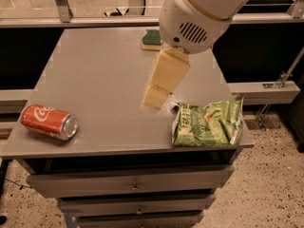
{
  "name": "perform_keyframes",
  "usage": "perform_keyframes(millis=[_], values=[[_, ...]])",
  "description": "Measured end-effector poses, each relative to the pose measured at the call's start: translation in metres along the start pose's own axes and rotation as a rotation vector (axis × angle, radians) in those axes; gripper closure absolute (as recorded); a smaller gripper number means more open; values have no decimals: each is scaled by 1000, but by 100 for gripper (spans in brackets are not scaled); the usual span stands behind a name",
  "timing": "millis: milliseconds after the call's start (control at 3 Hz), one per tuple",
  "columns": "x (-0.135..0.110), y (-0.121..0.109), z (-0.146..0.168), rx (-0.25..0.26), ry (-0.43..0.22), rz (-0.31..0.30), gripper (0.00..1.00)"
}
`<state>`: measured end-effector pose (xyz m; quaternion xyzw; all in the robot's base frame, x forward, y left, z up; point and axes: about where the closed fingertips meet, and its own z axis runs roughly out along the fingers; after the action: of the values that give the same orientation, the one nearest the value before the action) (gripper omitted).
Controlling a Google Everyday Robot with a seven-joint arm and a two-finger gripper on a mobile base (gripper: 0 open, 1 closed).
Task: Place coke can upright
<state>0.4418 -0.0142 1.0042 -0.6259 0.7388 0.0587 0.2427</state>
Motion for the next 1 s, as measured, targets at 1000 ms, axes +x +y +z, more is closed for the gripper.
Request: perform_keyframes(millis=[1000], values=[[-113, 60, 80, -104, -174, -23, 0]])
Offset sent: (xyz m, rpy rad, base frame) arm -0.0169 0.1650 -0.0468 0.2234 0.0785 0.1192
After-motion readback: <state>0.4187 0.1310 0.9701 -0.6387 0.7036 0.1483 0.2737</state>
